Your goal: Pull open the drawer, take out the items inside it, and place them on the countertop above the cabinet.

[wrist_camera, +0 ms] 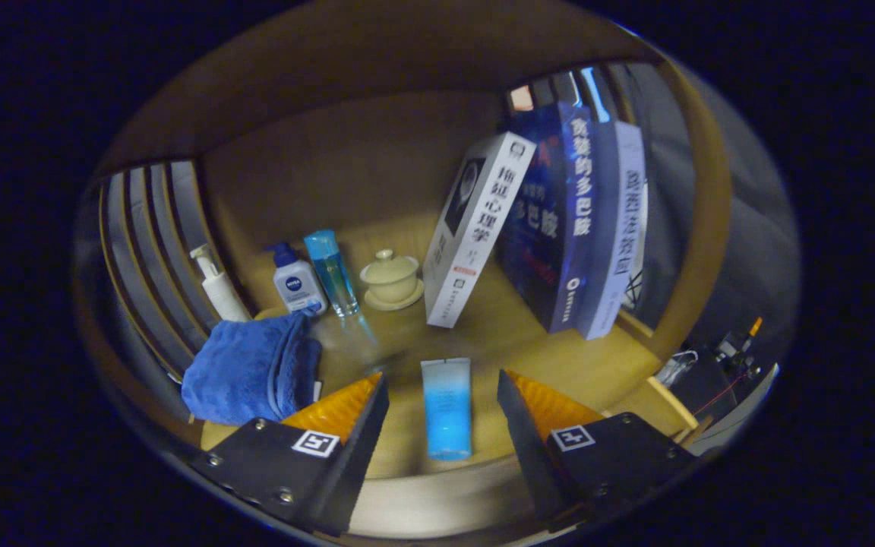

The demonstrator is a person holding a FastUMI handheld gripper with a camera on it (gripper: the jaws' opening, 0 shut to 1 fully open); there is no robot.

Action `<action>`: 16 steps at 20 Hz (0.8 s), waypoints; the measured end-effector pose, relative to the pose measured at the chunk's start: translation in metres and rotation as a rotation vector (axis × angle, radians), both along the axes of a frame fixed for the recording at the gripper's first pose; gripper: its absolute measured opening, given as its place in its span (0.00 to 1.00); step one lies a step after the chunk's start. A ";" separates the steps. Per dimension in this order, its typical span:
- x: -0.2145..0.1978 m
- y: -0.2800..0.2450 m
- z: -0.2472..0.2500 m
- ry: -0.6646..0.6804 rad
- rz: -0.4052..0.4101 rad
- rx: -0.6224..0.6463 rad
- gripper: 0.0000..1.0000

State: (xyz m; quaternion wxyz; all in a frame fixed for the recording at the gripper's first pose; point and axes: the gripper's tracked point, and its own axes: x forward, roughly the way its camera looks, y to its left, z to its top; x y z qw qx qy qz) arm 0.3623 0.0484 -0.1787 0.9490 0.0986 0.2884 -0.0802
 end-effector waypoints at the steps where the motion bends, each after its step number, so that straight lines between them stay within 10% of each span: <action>1: -0.009 -0.003 0.011 -0.032 -0.005 -0.018 0.86; 16: -0.193 -0.010 0.038 -0.393 -0.138 0.013 0.86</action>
